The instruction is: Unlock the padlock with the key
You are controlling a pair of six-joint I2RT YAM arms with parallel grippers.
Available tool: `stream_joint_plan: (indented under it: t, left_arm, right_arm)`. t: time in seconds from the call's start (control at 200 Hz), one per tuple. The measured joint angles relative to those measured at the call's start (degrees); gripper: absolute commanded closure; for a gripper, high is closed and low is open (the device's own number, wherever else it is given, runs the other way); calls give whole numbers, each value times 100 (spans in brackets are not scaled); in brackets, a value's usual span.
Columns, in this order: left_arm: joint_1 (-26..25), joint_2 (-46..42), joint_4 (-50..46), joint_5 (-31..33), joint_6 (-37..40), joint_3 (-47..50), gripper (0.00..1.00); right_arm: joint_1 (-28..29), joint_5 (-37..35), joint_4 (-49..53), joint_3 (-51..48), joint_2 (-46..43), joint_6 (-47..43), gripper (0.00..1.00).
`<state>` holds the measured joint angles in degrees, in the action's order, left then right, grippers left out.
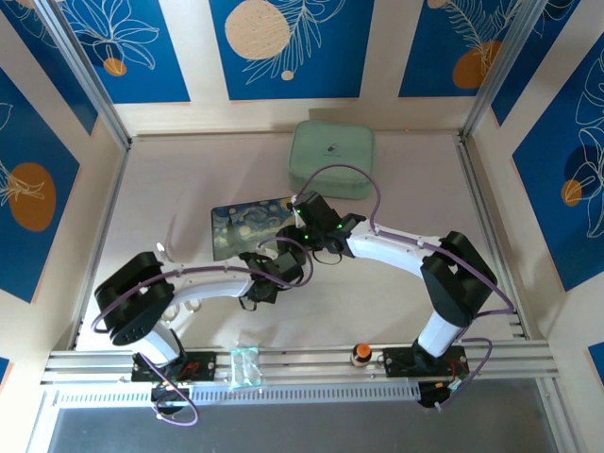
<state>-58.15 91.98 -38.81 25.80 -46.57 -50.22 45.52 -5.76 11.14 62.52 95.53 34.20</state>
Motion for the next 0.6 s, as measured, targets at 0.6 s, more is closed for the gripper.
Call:
stream_joint_plan:
  t: [0.6]
  left_arm:
    - [-470, 120, -129, 72, -363, -20, 70]
  right_arm:
    - [0, 44, -55, 120, 149, 127, 61]
